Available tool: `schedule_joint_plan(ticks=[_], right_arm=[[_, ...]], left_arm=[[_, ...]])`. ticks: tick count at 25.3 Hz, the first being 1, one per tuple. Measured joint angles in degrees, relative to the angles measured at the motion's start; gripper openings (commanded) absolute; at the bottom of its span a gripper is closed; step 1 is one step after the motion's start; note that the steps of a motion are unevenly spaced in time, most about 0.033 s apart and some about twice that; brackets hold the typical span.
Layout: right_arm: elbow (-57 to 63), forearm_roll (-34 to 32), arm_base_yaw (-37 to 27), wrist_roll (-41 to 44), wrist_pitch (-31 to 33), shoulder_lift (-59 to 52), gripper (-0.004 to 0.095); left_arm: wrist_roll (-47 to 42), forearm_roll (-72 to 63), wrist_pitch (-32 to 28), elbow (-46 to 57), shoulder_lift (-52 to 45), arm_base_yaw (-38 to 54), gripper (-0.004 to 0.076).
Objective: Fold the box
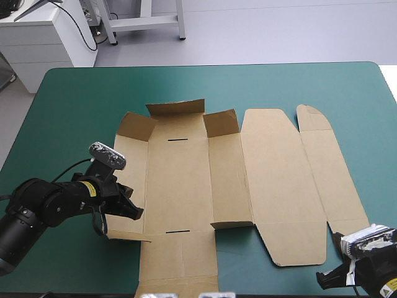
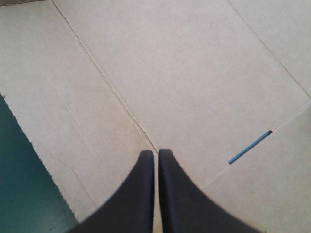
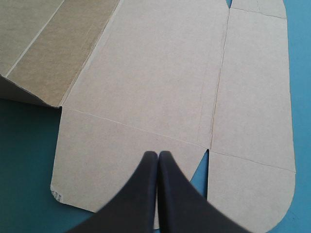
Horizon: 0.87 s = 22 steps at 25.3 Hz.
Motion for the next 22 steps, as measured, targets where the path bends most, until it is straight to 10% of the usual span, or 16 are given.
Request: schedule_joint_plan(ticks=[22], right_arm=[[0.0,0.0,0.0,-4.1,0.0,0.0,-0.0016]], left_arm=[[28.2,-29.2,13.7,0.0,0.8,52.9,0.0017]])
